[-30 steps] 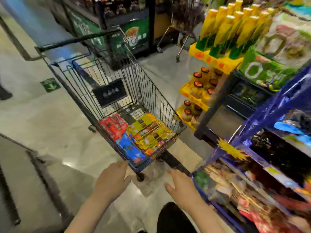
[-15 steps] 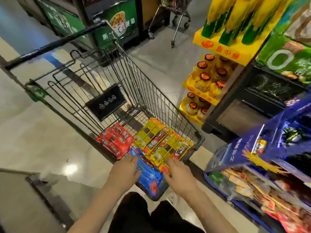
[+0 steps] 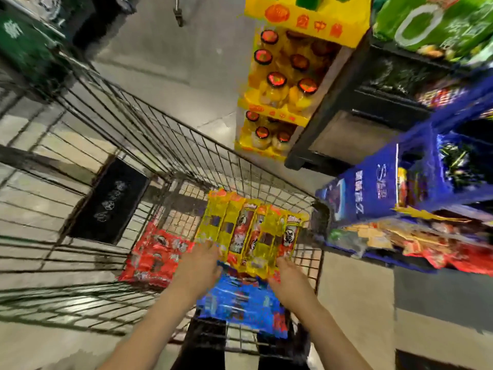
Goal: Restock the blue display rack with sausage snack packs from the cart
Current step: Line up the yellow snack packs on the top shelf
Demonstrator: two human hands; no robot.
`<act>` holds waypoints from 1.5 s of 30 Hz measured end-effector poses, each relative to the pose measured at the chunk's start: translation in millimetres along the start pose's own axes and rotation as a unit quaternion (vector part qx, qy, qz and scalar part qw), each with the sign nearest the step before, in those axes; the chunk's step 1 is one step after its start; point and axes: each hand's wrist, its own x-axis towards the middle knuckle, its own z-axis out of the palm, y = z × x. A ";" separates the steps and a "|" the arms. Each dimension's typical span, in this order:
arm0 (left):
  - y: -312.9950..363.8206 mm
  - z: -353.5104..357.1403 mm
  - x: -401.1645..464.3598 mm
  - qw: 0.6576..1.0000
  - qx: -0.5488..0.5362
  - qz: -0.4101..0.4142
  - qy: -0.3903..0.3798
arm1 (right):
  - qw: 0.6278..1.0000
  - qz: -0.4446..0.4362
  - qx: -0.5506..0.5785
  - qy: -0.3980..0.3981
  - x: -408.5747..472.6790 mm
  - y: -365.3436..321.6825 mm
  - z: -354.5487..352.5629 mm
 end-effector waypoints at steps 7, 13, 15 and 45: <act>-29.6 29.1 73.5 0.998 -0.024 0.013 -0.049 | 0.986 0.115 0.120 0.029 63.3 -11.8 39.9; -20.2 52.7 118.7 0.993 -0.053 -0.024 -0.104 | 0.962 0.183 0.197 0.045 98.3 -3.4 69.0; -20.0 58.1 129.1 0.987 -0.099 -0.055 -0.116 | 0.957 0.207 0.201 0.038 107.3 -3.2 74.0; -6.3 -5.1 35.8 0.847 -0.523 -0.093 -0.008 | 0.795 0.198 0.560 0.126 -15.1 -26.4 2.7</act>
